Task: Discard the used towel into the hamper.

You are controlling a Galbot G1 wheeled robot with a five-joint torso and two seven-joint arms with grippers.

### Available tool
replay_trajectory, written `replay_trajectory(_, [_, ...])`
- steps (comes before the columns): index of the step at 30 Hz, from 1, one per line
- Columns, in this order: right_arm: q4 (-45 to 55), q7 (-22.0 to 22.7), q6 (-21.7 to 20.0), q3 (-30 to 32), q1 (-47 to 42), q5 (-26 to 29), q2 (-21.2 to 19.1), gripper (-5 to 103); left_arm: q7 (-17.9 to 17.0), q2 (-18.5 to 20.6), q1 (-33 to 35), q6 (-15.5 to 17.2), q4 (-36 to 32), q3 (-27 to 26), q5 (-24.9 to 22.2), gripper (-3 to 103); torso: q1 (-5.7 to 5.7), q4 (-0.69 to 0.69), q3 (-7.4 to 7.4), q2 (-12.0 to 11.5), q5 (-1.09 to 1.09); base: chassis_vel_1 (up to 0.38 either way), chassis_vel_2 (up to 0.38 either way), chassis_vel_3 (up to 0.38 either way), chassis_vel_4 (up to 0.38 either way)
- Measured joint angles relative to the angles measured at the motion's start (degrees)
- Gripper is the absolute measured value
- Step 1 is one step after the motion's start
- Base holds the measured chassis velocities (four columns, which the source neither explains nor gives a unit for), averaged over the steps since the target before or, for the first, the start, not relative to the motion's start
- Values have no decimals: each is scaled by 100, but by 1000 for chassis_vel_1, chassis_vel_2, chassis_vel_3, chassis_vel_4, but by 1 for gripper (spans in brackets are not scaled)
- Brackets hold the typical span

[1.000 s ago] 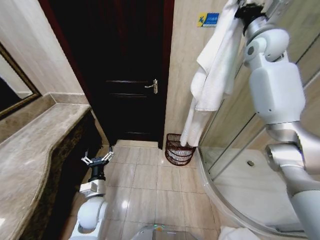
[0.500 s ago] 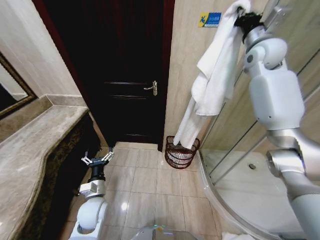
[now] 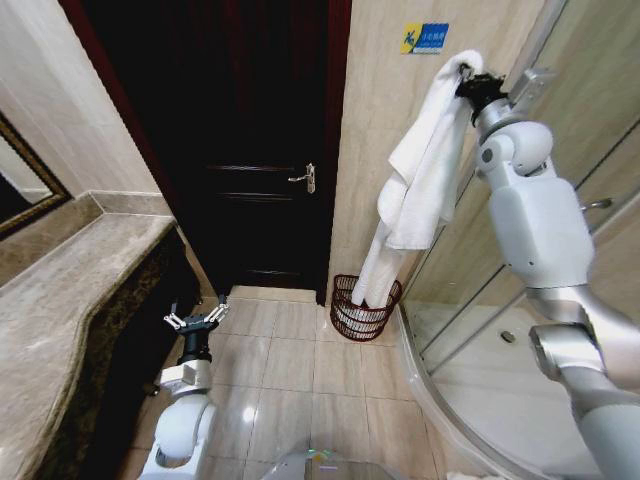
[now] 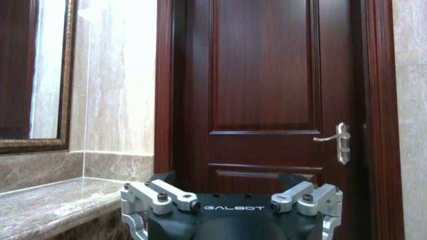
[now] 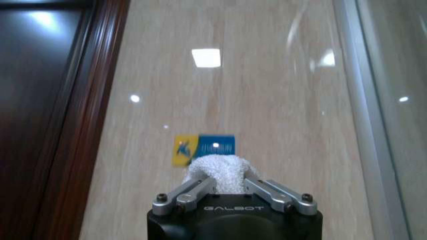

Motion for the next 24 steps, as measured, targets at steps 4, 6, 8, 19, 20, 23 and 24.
replay_trajectory(4, [33,0,20,32,-215,-52,26,4,0,-20,12,-47,30,-3,11,100,0,1,0,0,-1,0,0,0,0])
replay_trajectory(6, [69,0,45,65,-399,-86,30,4,1,-33,18,-69,44,-3,20,100,1,1,0,0,-1,0,0,0,0])
replay_trajectory(8, [98,-1,47,84,-494,-98,28,4,0,-37,18,-72,47,-2,21,100,1,1,0,0,-1,0,0,0,0])
replay_trajectory(19, [99,7,162,258,-1139,-266,71,4,0,-49,7,-84,86,36,57,100,1,1,0,0,-1,0,0,0,0])
replay_trajectory(20, [104,16,191,287,-1250,-290,81,4,1,-55,11,-96,104,46,80,100,1,0,0,0,0,0,0,0,0])
replay_trajectory(23, [160,37,204,317,-1390,-296,89,4,2,-64,12,-110,120,58,99,100,1,0,0,0,0,0,0,0,0])
replay_trajectory(24, [190,47,204,337,-1446,-296,100,4,2,-67,10,-113,120,62,104,100,1,0,0,0,0,0,0,0,0])
